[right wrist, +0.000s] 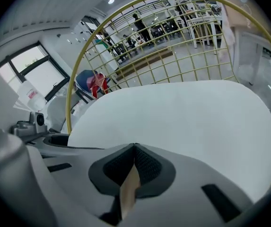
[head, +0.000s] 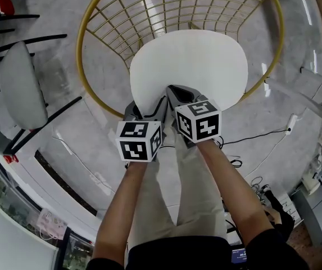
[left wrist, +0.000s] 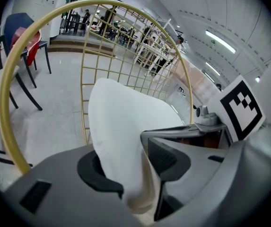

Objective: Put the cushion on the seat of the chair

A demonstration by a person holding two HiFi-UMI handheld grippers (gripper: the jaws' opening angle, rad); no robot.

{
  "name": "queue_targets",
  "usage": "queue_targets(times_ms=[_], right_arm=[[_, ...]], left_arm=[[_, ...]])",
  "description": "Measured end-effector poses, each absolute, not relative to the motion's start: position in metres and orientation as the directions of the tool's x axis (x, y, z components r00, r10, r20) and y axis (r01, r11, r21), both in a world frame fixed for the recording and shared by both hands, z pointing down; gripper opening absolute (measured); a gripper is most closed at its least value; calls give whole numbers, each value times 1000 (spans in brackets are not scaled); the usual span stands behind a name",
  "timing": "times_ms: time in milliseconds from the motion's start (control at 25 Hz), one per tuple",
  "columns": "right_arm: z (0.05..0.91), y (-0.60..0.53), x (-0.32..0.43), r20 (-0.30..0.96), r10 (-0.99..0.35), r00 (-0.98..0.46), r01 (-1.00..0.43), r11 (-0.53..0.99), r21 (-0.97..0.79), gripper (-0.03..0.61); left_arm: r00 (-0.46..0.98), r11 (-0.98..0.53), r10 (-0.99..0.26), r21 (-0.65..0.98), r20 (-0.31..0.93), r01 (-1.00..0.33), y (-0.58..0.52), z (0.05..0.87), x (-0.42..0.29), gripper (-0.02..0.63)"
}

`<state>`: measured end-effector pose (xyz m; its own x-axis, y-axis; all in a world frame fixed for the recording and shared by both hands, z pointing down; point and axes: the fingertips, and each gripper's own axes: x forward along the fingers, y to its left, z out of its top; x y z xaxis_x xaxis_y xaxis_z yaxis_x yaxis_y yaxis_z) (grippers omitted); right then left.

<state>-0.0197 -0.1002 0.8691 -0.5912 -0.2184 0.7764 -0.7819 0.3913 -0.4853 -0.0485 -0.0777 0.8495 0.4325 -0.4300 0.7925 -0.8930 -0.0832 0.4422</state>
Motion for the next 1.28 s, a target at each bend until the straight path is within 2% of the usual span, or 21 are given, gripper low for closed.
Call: queue_targets(times_ms=[1000,1160,1280], right_arm=[[902,-96,-17,808,-186,-560,-793,403,-457,20],[910,-97,-12,821,-188,-540,-806,396,-440,20],[915,-96,-7,833,-189,-520,-819,387,-423,20]], left_arm=[[343,-31,-437,367,831,-930,-61,847,-67,181],[315,7,-450,355,836,-935,-53,846,-81,173],[270,19,-487,319,831,-948,-50,840,-97,133]])
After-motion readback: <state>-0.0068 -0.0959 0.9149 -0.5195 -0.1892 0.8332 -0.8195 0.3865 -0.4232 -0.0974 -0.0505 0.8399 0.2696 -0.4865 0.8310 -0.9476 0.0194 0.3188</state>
